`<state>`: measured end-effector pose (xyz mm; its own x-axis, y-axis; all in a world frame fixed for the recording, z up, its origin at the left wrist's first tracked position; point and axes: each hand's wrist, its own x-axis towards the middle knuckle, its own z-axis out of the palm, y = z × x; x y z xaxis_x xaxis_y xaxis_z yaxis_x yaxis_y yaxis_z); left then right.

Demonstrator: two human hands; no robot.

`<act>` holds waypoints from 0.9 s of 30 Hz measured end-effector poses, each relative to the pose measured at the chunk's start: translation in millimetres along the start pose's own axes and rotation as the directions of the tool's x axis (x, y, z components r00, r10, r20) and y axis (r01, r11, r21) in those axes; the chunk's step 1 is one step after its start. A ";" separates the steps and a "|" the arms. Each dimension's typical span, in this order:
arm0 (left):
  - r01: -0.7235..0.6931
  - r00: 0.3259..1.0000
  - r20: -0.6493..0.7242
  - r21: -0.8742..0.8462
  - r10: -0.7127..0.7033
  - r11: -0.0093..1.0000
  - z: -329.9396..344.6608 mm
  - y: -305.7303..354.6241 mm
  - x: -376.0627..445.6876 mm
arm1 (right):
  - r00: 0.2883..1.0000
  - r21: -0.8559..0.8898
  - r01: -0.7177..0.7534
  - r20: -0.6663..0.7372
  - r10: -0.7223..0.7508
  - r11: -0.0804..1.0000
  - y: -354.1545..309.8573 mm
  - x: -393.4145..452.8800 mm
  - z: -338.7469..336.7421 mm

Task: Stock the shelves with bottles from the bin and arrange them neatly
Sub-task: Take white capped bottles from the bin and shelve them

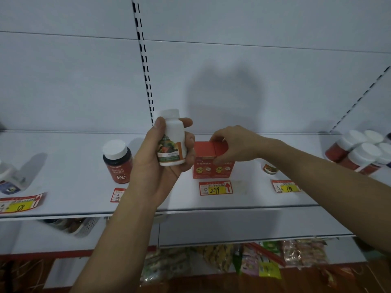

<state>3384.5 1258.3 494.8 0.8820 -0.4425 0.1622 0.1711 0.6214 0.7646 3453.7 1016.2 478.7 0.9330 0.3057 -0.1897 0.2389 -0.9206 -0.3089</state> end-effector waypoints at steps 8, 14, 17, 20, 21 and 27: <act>0.038 0.999 -0.007 0.111 -0.037 0.993 11.0 -8.2 18.8 | 0.896 0.246 0.271 -0.418 -0.151 0.931 -36.3 -50.8 -74.3; -0.027 0.992 0.128 0.324 -0.015 0.946 40.5 -41.1 54.1 | 0.944 0.190 0.258 -0.256 -0.206 0.947 -35.4 -87.8 -114.4; -0.034 0.975 0.216 0.380 -0.053 0.924 55.1 -62.0 70.8 | 0.962 0.195 0.173 -0.243 -0.123 0.965 -16.9 -106.4 -120.1; -0.015 0.965 0.246 0.405 -0.093 0.914 76.3 -86.5 84.0 | 0.972 0.214 0.125 -0.221 -0.077 0.969 5.5 -127.9 -125.2; -0.018 0.962 0.256 0.398 -0.092 0.917 83.3 -95.3 86.8 | 0.975 0.212 0.119 -0.208 -0.075 0.970 13.3 -134.2 -126.4; -0.048 0.962 0.259 0.480 -0.089 0.876 114.9 -136.8 93.6 | 0.982 0.105 0.091 -0.173 -0.072 0.990 64.9 -154.7 -129.9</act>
<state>3393.2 1057.6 477.1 0.7189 -0.6488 0.2494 -0.1032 0.2553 0.9614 3359.7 877.5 609.1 0.9460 0.3241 -0.0027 0.2930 -0.8585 -0.4208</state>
